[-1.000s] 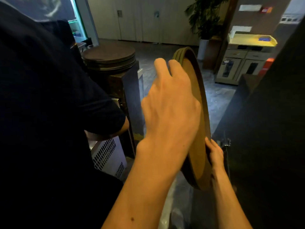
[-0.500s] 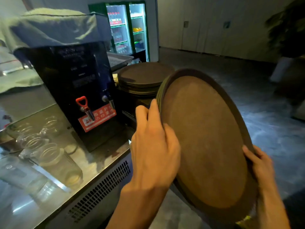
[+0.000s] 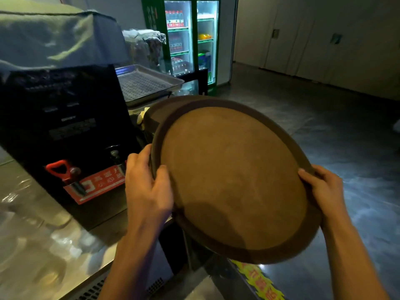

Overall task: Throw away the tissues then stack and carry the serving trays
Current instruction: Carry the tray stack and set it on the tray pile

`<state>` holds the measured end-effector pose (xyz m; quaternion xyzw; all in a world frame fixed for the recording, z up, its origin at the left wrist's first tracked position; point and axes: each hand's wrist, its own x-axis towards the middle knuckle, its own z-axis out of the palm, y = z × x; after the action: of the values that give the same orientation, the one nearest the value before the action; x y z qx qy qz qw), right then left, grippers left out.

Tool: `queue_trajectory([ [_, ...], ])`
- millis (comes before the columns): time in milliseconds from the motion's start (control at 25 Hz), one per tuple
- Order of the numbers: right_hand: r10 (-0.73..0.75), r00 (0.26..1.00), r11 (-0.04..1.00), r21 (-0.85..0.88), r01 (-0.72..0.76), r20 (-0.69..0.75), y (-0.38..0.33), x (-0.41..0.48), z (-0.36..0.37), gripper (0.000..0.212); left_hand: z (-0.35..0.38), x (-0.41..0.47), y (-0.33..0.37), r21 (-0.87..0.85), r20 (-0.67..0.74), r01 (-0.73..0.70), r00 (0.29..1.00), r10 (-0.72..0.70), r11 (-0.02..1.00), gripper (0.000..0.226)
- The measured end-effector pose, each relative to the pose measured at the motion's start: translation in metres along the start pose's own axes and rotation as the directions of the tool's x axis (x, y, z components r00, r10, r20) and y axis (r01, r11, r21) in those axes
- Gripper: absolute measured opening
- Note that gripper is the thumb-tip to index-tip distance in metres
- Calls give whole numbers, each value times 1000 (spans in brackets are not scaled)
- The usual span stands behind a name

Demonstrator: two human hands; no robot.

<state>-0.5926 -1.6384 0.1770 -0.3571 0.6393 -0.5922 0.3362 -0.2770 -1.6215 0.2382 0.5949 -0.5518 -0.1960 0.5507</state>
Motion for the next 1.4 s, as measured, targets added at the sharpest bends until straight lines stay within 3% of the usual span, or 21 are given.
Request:
queue_trajectory([
  [200, 16, 998, 998, -55, -13, 58, -21, 83, 57, 18, 36, 65, -35, -74, -61, 135, 988, -139, 988, 28],
  [360, 72, 987, 995, -78, -61, 146, -30, 142, 94, 14, 62, 101, -52, -149, -143, 297, 937, -318, 943, 33],
  [680, 65, 915, 988, -151, -4, 398, -48, 245, 167, 21, 105, 140, -58, -221, -331, 368, 843, -424, 903, 30],
  [760, 71, 913, 984, -176, 0, 401, -45, 262, 186, 21, 108, 147, -62, -235, -341, 412, 813, -471, 880, 29],
  [960, 22, 873, 937, -313, 151, 487, -45, 305, 221, 15, 126, 164, -66, -139, -445, 471, 756, -479, 871, 17],
  [1080, -15, 840, 889, -376, 259, 543, -43, 321, 232, 15, 129, 175, -74, -101, -465, 514, 732, -497, 852, 26],
  [1400, -105, 801, 821, -403, 405, 590, -39, 336, 238, 18, 135, 180, -84, 42, -492, 548, 739, -461, 835, 32],
])
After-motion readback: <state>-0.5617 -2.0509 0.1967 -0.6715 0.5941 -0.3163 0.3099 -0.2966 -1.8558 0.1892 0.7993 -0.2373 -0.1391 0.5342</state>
